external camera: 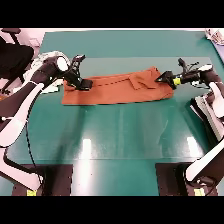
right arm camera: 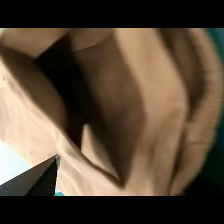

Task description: Fold the shirts.

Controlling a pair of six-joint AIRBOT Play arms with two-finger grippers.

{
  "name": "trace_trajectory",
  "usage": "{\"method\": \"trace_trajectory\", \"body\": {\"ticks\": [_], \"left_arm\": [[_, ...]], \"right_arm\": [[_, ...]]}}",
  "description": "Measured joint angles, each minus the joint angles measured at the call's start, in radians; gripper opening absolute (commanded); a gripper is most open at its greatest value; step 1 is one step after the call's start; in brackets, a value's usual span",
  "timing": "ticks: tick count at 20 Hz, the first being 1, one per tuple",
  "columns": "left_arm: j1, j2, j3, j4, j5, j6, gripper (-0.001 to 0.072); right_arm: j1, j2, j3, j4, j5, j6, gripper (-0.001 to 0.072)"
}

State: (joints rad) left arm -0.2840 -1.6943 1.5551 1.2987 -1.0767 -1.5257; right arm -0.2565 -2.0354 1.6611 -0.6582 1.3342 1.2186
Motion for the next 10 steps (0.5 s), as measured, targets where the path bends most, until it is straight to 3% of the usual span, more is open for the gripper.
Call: {"method": "trace_trajectory", "body": {"ticks": [1, 3, 4, 10], "left_arm": [[-0.002, -0.003, 0.0, 0.001, 0.008, 0.001, 0.0123], [-0.004, -0.008, 0.0, 0.003, 0.026, 0.0, 0.0064], [-0.006, -0.008, 0.0, 0.003, 0.034, -0.002, 0.0059], [-0.008, -0.047, 0.0, -0.026, 0.083, -0.017, 0.0058]], "right_arm": [[0.017, -0.004, 0.0, -0.003, -0.014, -0.007, 0.0301], [0.045, -0.012, 0.005, -0.002, -0.012, -0.014, 0.005], [0.059, -0.012, 0.018, -0.011, 0.005, -0.015, 0.002], [0.138, 0.097, 0.094, 0.012, 0.138, 0.08, 0.0018]]}}
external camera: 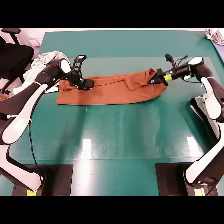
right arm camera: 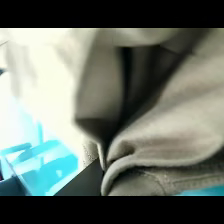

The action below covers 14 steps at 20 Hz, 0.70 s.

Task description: Fold the shirts.

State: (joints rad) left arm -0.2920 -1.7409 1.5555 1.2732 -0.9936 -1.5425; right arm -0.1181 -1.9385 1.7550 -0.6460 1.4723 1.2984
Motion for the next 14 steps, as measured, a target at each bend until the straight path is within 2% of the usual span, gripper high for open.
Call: {"method": "trace_trajectory", "body": {"ticks": [3, 4, 7, 14], "left_arm": [[-0.014, -0.019, 0.0, -0.043, 0.021, -0.001, 0.0057], [-0.027, -0.024, 0.0, -0.051, 0.038, -0.001, 0.003], [-0.085, -0.035, 0.0, -0.07, 0.089, 0.02, 0.003], [-0.168, -0.095, 0.001, -0.085, 0.161, 0.047, 0.003]], "right_arm": [[0.073, 0.097, 0.014, 0.011, 0.012, 0.079, 0.0017], [0.1, 0.127, 0.017, 0.011, 0.0, 0.107, 0.0017], [0.175, 0.189, 0.021, 0.015, -0.043, 0.181, 0.0017], [0.323, 0.224, 0.111, 0.011, -0.095, 0.346, 0.0016]]}}
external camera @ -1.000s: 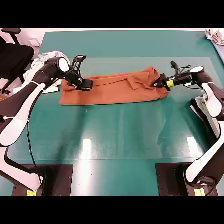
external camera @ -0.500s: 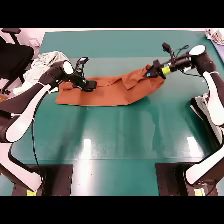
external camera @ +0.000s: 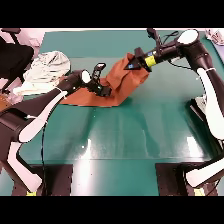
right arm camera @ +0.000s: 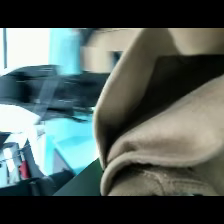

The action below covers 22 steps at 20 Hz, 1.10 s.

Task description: Fold the shirts.

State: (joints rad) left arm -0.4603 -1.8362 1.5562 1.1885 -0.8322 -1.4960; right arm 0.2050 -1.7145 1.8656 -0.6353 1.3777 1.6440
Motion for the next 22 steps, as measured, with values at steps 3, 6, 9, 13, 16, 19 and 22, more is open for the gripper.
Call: {"method": "trace_trajectory", "body": {"ticks": [3, 6, 9, 13, 16, 19, 22], "left_arm": [[-0.008, -0.015, 0.001, -0.006, 0.012, 0.002, 0.003], [-0.012, -0.019, 0.001, -0.007, 0.007, 0.003, 0.0029], [-0.01, 0.0, -0.001, 0.005, -0.032, -0.004, 0.003], [0.05, 0.108, 0.0, 0.036, -0.124, -0.015, 0.003], [0.137, 0.216, 0.001, 0.066, -0.233, -0.021, 0.0031], [0.247, 0.344, 0.002, 0.116, -0.316, -0.042, 0.0031], [0.352, 0.471, 0.002, 0.219, -0.353, -0.103, 0.0031]], "right_arm": [[0.066, 0.002, 0.08, -0.084, -0.038, 0.105, 0.0016], [0.11, -0.015, 0.137, -0.164, -0.04, 0.175, 0.0015], [0.133, -0.042, 0.16, -0.201, -0.009, 0.207, 0.0015], [0.14, -0.059, 0.171, -0.222, 0.003, 0.225, 0.0015], [0.137, -0.063, 0.173, -0.227, 0.003, 0.24, 0.0014], [0.157, -0.064, 0.174, -0.232, -0.01, 0.274, 0.0014], [0.225, -0.077, 0.174, -0.232, -0.097, 0.322, 0.0014]]}}
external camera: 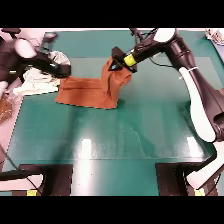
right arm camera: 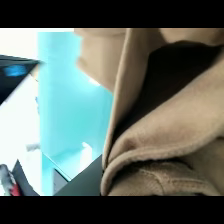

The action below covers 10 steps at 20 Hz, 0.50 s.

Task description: Fold the shirts.

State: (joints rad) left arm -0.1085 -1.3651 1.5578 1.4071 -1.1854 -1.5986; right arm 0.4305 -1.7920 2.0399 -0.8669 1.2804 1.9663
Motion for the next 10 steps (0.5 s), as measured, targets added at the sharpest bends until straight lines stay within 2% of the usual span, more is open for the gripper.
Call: {"method": "trace_trajectory", "body": {"ticks": [4, 5, 7, 9, 10], "left_arm": [[0.092, 0.111, 0.0, 0.07, -0.038, -0.049, 0.0031], [0.102, 0.125, -0.001, 0.081, -0.05, -0.054, 0.0031], [0.116, 0.144, 0.0, 0.089, -0.083, -0.061, 0.0031], [0.123, 0.154, -0.001, 0.094, -0.114, -0.064, 0.0031], [0.127, 0.157, 0.0, 0.097, -0.129, -0.065, 0.0031]], "right_arm": [[0.145, -0.084, 0.0, 0.019, -0.231, 0.065, 0.0019], [0.186, -0.119, 0.0, 0.047, -0.32, 0.068, 0.005], [0.26, -0.195, 0.0, 0.129, -0.527, 0.067, 0.0298], [0.322, -0.276, 0.004, 0.239, -0.73, 0.048, 0.0394], [0.346, -0.317, 0.017, 0.287, -0.809, 0.034, 0.051]]}}
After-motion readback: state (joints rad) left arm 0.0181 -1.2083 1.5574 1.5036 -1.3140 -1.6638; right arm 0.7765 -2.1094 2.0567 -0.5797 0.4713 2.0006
